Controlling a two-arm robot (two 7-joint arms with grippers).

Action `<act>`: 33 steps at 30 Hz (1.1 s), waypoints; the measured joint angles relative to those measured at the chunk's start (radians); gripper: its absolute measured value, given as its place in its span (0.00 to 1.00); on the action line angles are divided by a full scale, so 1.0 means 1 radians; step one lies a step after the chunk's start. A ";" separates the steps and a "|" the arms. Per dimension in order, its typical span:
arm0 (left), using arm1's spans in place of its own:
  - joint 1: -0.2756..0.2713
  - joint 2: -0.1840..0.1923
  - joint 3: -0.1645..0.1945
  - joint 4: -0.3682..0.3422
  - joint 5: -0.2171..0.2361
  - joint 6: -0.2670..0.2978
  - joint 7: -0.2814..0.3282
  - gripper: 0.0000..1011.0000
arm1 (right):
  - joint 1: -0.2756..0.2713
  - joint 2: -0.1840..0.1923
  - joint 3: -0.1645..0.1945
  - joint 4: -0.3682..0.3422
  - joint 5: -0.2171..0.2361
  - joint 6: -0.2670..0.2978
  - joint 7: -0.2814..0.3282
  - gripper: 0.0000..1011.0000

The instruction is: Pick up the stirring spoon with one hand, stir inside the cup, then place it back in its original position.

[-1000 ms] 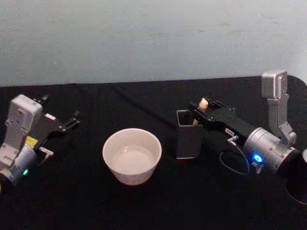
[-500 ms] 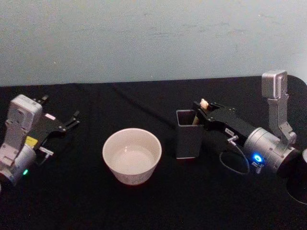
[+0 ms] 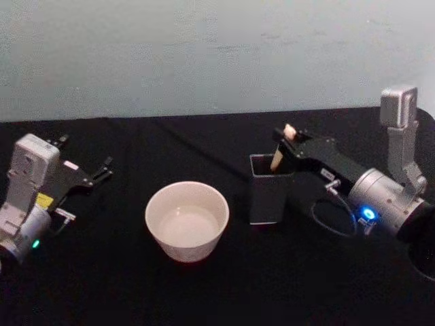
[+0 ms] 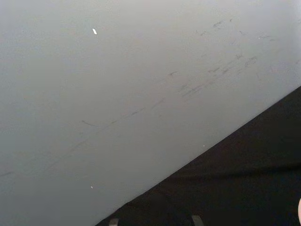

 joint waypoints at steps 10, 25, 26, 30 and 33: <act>0.000 0.000 0.000 0.000 0.000 0.000 0.000 0.99 | 0.022 0.051 0.028 -0.083 0.011 -0.018 0.054 0.21; 0.000 0.000 0.000 0.000 0.000 0.000 0.000 0.99 | 0.048 0.072 0.043 -0.129 0.051 -0.055 0.086 0.21; 0.000 0.000 0.000 0.000 0.000 0.000 0.000 0.99 | 0.054 0.070 0.036 -0.124 0.053 -0.055 0.090 0.21; 0.000 0.000 0.000 0.000 0.000 0.000 0.000 0.99 | 0.072 0.062 0.016 -0.108 0.057 -0.055 0.103 0.21; 0.000 0.000 0.000 0.000 0.000 0.000 0.000 0.99 | 0.088 0.054 -0.005 -0.093 0.062 -0.055 0.120 0.21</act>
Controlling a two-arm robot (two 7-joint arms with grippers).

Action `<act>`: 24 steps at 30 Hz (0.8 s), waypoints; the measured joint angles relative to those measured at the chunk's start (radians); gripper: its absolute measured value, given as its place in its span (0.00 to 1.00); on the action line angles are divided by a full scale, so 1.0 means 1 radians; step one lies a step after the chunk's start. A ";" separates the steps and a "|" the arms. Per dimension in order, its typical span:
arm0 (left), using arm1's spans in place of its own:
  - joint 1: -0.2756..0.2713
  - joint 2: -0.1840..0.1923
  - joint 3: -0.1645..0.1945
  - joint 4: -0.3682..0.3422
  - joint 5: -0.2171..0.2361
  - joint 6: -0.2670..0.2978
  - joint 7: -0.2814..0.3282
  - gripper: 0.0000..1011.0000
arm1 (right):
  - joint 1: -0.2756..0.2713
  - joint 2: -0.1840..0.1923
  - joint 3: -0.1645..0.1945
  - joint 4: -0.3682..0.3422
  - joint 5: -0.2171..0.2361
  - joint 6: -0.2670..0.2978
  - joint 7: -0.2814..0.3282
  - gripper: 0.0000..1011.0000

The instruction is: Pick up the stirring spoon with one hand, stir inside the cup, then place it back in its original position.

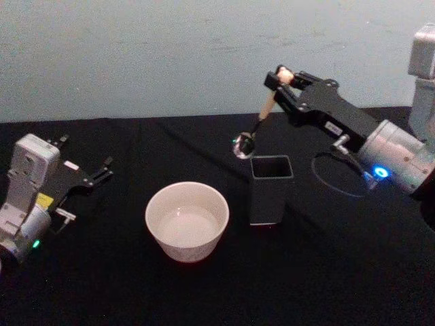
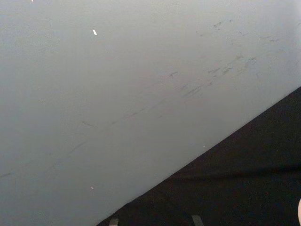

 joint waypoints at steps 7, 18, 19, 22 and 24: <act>0.000 0.000 0.000 0.000 0.000 0.000 0.000 0.99 | 0.040 -0.024 -0.060 0.042 0.015 -0.003 0.053 0.21; 0.000 0.000 0.000 0.000 0.000 0.000 0.000 0.99 | 0.101 -0.053 -0.168 0.156 -0.015 -0.066 0.153 0.21; 0.000 0.000 0.000 0.000 0.000 0.000 0.000 0.99 | 0.105 -0.056 -0.175 0.166 -0.023 -0.076 0.158 0.21; 0.000 0.000 0.000 0.000 0.000 0.000 0.000 0.99 | 0.122 -0.069 -0.200 0.213 -0.059 -0.121 0.183 0.21; 0.000 0.000 0.000 0.000 0.000 0.000 0.000 0.99 | 0.135 -0.081 -0.217 0.249 -0.083 -0.155 0.202 0.21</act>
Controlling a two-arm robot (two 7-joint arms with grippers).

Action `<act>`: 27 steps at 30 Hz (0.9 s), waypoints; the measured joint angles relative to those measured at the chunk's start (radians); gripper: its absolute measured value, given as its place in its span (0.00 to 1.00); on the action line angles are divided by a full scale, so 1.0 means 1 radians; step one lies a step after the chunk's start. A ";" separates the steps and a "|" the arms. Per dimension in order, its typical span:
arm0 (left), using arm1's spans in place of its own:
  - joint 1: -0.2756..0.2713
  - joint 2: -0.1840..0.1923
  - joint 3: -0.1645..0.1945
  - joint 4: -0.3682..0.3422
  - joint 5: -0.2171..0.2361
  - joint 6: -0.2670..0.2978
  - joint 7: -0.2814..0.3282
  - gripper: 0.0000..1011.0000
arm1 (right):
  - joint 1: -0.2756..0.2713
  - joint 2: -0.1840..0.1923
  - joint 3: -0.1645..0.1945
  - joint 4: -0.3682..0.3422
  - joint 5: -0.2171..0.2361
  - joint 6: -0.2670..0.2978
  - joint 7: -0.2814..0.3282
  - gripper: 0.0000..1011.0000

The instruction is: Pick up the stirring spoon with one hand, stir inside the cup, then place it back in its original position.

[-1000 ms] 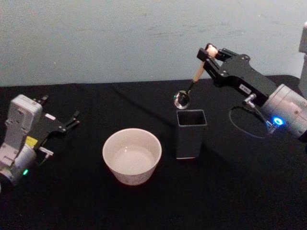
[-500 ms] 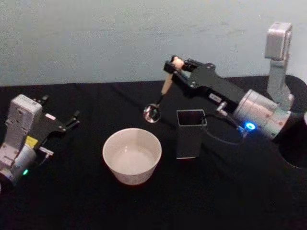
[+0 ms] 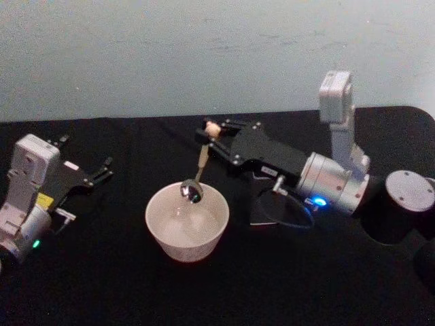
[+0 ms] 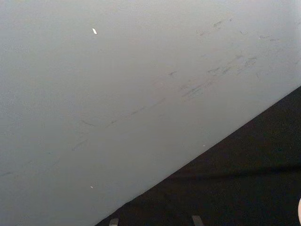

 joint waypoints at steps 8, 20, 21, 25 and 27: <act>0.000 0.000 0.000 0.000 0.000 0.000 0.000 0.99 | 0.036 -0.042 -0.034 0.111 -0.055 -0.094 0.057 0.21; 0.000 0.000 0.000 0.000 0.000 0.000 0.000 0.99 | 0.071 -0.102 -0.052 0.250 -0.131 -0.217 0.093 0.21; 0.000 0.000 0.000 0.000 0.000 0.000 0.000 0.99 | 0.073 -0.105 -0.052 0.258 -0.136 -0.223 0.093 0.21; 0.000 0.000 0.000 0.000 0.000 0.000 0.000 0.99 | 0.080 -0.120 -0.052 0.290 -0.154 -0.246 0.094 0.21; 0.000 0.000 0.000 0.000 0.000 0.000 0.000 0.99 | 0.082 -0.125 -0.052 0.300 -0.160 -0.252 0.095 0.21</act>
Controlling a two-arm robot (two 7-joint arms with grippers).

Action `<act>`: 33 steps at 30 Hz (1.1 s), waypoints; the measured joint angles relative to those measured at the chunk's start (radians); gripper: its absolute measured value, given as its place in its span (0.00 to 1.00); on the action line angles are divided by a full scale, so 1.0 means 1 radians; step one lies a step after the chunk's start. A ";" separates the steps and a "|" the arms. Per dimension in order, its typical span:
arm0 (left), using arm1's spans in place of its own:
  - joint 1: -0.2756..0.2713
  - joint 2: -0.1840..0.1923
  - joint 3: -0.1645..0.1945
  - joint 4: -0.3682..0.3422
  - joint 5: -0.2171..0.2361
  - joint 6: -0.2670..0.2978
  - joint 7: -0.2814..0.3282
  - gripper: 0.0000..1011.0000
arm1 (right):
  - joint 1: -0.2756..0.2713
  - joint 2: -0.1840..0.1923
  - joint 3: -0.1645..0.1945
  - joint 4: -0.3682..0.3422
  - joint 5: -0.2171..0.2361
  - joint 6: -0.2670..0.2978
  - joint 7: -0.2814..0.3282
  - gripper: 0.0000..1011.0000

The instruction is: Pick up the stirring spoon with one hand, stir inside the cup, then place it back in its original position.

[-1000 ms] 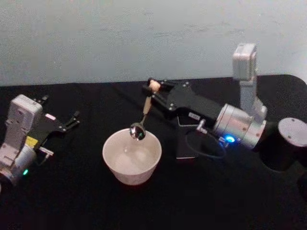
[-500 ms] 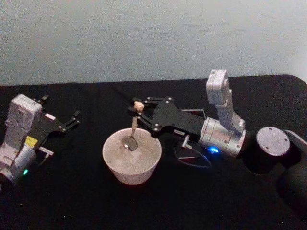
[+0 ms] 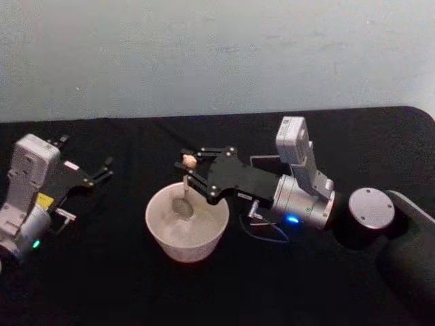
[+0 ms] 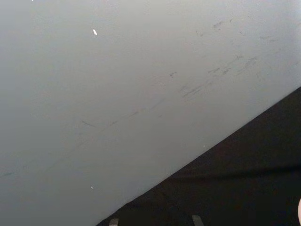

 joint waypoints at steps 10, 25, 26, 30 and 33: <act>0.000 0.000 0.000 0.000 0.000 0.000 0.000 0.99 | 0.003 -0.014 0.006 0.022 -0.030 -0.019 0.000 0.21; 0.000 0.000 0.000 0.000 0.000 0.000 0.000 0.99 | -0.015 0.000 0.007 -0.014 -0.027 0.020 0.021 0.21; 0.000 0.000 0.000 0.000 0.000 0.000 0.000 0.99 | -0.015 0.001 0.006 -0.016 -0.027 0.023 0.021 0.21; 0.000 0.000 0.000 0.000 0.000 0.000 0.000 0.99 | -0.015 0.003 0.006 -0.017 -0.026 0.027 0.020 0.21; 0.000 0.000 0.000 0.000 0.000 0.000 0.000 0.99 | -0.016 0.004 0.007 -0.017 -0.026 0.028 0.017 0.21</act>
